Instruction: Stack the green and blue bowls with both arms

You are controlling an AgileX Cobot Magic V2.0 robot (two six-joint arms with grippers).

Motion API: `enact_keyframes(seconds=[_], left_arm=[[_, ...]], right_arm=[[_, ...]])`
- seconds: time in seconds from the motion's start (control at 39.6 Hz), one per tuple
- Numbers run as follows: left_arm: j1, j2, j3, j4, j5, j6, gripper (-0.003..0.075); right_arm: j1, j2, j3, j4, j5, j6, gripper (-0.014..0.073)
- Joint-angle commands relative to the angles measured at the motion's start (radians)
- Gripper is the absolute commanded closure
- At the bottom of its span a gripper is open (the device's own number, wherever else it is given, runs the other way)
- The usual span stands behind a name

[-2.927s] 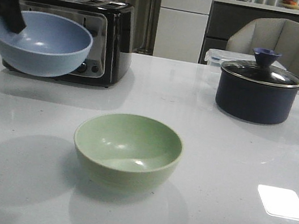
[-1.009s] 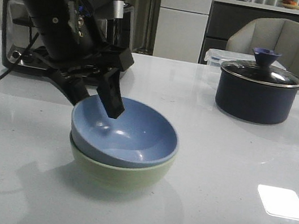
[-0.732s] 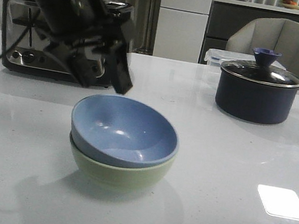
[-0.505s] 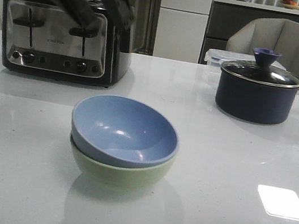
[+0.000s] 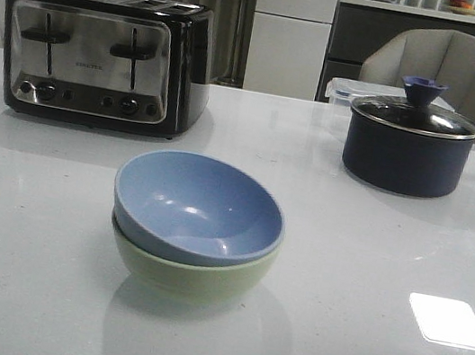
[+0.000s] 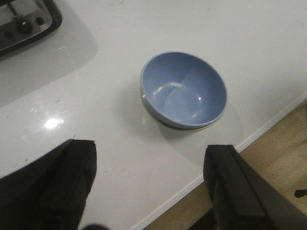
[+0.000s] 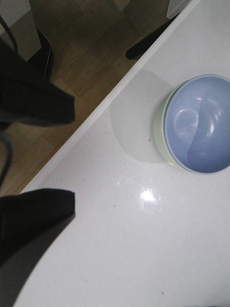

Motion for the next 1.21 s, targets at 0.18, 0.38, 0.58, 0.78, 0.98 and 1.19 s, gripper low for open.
enact_keyframes(seconds=[0.18,0.38,0.58,0.78,0.98,1.19], left_arm=[[-0.007,-0.158,0.117,0.121,-0.080,-0.153,0.0192],[-0.007,-0.163,0.161,0.121,-0.092,-0.147,0.0193],[-0.007,-0.163,0.164,0.128,-0.123,-0.139,0.0325],[-0.007,-0.163,0.164,0.128,-0.150,-0.139,0.0560],[-0.007,-0.163,0.164,0.136,-0.159,-0.139,0.0622],[-0.007,-0.163,0.164,0.136,-0.156,-0.139,0.0622]], right_arm=[[0.001,0.002,-0.028,0.001,-0.067,-0.009,0.0167],[0.001,0.002,-0.028,0.001,-0.065,-0.009,0.0177],[0.001,0.002,-0.028,0.001,-0.065,-0.009,0.0389],[0.001,0.002,-0.028,0.001,-0.064,-0.009,0.0536],[0.001,0.002,-0.028,0.001,-0.064,-0.009,0.0536],[0.001,0.002,-0.028,0.001,-0.064,-0.009,0.0536]])
